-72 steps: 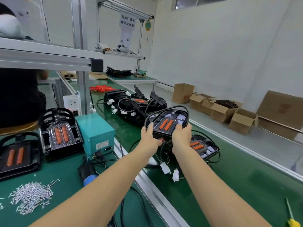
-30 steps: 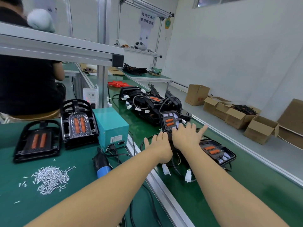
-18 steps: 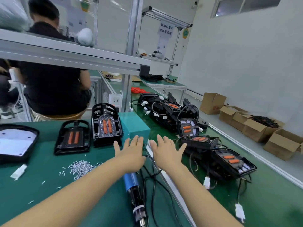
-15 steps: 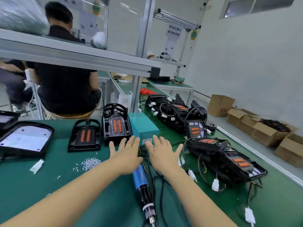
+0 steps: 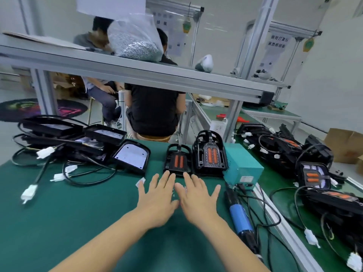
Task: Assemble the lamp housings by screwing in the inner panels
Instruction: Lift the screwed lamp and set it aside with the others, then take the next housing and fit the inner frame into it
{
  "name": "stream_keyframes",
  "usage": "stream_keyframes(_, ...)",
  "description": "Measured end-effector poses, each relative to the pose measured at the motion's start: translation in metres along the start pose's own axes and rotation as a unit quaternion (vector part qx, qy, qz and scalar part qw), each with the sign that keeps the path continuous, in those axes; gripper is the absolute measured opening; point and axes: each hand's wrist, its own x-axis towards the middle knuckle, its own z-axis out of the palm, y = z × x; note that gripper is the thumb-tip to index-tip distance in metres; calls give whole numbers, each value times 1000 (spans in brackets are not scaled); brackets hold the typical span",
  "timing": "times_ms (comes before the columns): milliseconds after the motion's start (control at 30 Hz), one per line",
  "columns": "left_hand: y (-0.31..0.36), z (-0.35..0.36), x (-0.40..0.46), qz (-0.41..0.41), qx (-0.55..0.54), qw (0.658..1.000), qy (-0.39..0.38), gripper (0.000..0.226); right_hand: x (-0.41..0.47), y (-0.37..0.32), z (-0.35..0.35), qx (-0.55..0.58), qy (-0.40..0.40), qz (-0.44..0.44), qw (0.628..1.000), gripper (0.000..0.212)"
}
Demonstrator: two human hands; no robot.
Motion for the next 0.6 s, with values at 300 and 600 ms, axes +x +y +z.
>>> stream_keyframes(300, -65, 13, -20, -77, -10, 996, 32, 71, 9, -59, 27, 46, -15, -24, 999, 57)
stream_keyframes(600, -126, 28, -27, -158, 13, 985, 75, 65, 30, -102, 33, 32, -20, -82, 996, 55)
